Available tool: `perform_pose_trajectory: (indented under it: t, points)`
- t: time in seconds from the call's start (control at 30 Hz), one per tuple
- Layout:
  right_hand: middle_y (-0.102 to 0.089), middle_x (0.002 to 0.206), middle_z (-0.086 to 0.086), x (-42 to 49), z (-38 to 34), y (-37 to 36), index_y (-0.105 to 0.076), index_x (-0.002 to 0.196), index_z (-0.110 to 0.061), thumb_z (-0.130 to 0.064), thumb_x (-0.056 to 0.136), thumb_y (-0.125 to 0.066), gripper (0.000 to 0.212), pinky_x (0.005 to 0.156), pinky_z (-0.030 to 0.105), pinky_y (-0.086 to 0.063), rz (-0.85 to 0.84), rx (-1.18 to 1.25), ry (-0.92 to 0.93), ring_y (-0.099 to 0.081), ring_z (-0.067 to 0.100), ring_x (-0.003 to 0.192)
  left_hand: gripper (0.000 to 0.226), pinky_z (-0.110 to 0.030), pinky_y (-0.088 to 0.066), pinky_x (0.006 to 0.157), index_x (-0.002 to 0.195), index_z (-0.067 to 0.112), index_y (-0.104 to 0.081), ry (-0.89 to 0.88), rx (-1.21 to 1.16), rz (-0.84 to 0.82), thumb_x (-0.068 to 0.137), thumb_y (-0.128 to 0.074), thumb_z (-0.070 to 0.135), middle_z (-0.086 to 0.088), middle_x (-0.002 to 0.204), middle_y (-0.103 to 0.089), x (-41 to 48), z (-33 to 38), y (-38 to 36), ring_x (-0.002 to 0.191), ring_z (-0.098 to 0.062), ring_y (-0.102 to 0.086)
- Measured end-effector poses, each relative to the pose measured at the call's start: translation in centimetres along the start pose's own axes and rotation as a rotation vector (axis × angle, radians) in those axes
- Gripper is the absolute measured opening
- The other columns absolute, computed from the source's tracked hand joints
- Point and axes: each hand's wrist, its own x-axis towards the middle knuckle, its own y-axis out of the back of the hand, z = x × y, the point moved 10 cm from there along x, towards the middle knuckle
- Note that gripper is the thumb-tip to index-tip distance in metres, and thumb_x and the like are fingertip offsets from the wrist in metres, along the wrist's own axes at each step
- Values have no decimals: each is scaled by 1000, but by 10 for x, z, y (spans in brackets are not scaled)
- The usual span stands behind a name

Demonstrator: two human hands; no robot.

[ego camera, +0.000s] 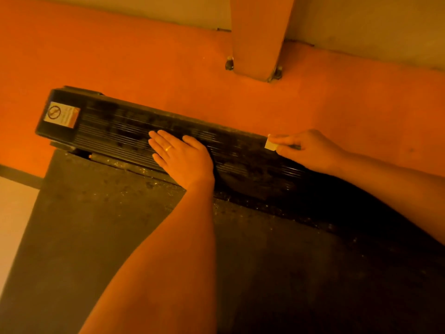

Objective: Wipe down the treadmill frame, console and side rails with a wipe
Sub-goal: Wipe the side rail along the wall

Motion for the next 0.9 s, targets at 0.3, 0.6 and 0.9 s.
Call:
perform_pose_trajectory:
  t: [0.3, 0.6, 0.9]
  points:
    - [-52, 144, -3, 34, -26, -7, -57, 137, -19, -15, 100, -58, 38, 108, 22, -36, -76, -120, -99, -53, 17, 130, 69, -48, -4, 124, 159, 2, -12, 9, -31, -35, 99, -21, 36, -14, 168, -5, 1, 1, -5, 155, -28, -2]
    - [-50, 140, -8, 27, -30, -1, -52, 140, -19, -10, 99, -58, 41, 99, 10, -38, -134, -169, -101, -60, 2, 119, 69, -49, -4, 123, 159, 2, -10, -7, -26, -49, 100, -16, 37, -14, 168, -3, 1, 1, -6, 155, -29, -2]
    - [-52, 144, -5, 55, -42, -15, -51, 142, -26, -15, 103, -52, 41, 55, 8, -41, -142, -201, 17, -55, -11, 57, 68, -48, 1, 124, 159, 4, -8, -20, -9, -18, 100, -15, 36, -13, 168, 0, 0, 1, -5, 156, -27, 1]
